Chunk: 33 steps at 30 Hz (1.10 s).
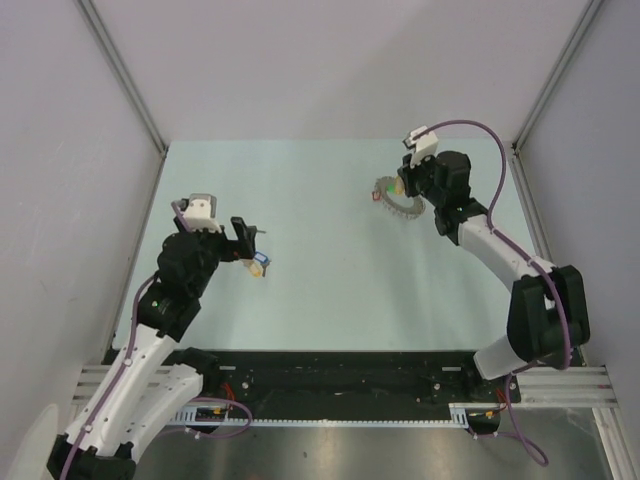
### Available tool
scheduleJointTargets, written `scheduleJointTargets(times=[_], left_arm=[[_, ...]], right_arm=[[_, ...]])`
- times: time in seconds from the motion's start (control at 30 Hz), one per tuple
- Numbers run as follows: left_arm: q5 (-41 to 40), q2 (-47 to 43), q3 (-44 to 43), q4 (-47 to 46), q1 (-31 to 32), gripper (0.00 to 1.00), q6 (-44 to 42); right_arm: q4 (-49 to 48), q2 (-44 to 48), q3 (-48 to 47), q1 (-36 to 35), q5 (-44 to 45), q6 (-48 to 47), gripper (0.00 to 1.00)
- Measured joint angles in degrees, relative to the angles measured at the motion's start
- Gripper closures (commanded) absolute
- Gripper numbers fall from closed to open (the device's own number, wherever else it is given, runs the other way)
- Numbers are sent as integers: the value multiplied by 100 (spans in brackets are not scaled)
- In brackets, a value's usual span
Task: Put the keys on the keyring
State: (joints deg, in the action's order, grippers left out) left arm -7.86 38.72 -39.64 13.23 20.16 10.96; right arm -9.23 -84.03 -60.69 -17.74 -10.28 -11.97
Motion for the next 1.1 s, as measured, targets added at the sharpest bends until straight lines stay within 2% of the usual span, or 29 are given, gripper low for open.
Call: scheduleJointTargets(times=[0.2, 0.5, 0.7, 0.9, 1.1], left_arm=[[-470, -295, -2, 66, -4, 0, -149], [-752, -496, 15, 107, -7, 0, -256], [-761, -590, 33, 109, -7, 1, -260], [-758, -704, 44, 109, -7, 0, -260], [-752, -870, 57, 107, -7, 0, -256]], right_arm=[[-1036, -977, -382, 522, 74, 214, 93], [-1189, -1644, -175, 592, -437, 664, 96], [-1113, -1462, 820, 160, -455, 1034, 96], [-1078, -629, 1941, -435, -348, 1526, 92], [-1003, 282, 2470, -881, -146, 1926, 71]])
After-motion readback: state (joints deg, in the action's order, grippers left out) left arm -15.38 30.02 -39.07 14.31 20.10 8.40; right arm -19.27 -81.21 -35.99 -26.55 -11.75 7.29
